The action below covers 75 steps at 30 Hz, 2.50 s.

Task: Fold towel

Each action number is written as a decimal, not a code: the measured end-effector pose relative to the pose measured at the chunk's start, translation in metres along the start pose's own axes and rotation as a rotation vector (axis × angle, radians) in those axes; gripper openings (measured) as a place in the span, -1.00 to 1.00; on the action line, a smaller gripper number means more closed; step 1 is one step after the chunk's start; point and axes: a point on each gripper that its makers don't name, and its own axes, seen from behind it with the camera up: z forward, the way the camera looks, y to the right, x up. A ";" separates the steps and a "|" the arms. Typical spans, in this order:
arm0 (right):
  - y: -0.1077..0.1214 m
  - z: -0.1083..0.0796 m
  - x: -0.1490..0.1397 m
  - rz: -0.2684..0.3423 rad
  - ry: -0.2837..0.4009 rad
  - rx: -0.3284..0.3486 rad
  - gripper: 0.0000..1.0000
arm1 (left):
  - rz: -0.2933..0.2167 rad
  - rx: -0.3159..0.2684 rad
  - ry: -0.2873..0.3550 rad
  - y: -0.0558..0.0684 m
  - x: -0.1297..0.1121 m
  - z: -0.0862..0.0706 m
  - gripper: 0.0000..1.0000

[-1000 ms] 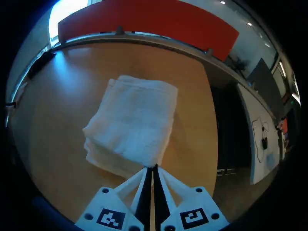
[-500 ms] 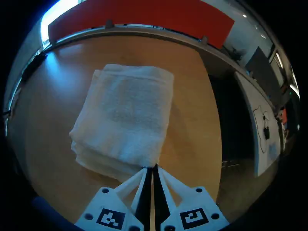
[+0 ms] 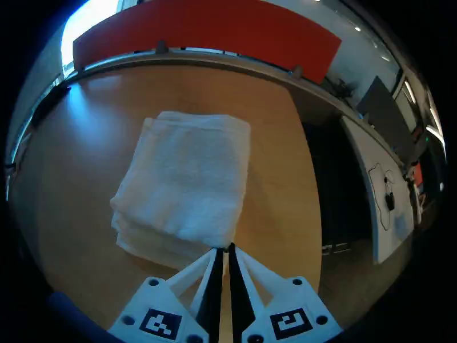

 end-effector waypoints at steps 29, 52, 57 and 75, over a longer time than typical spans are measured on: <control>-0.030 -0.037 0.024 0.079 0.148 -0.026 1.00 | -0.013 -0.005 0.063 -0.016 0.022 -0.003 0.79; -0.064 -0.157 0.168 0.250 0.832 -0.114 1.00 | -0.032 -0.003 0.204 -0.027 0.074 -0.005 0.79; -0.073 -0.163 0.177 0.229 0.856 -0.119 1.00 | -0.035 -0.001 0.265 -0.030 0.091 -0.007 0.79; -0.155 -0.181 0.225 0.175 0.905 -0.097 1.00 | -0.023 0.028 0.563 -0.052 0.171 -0.039 0.78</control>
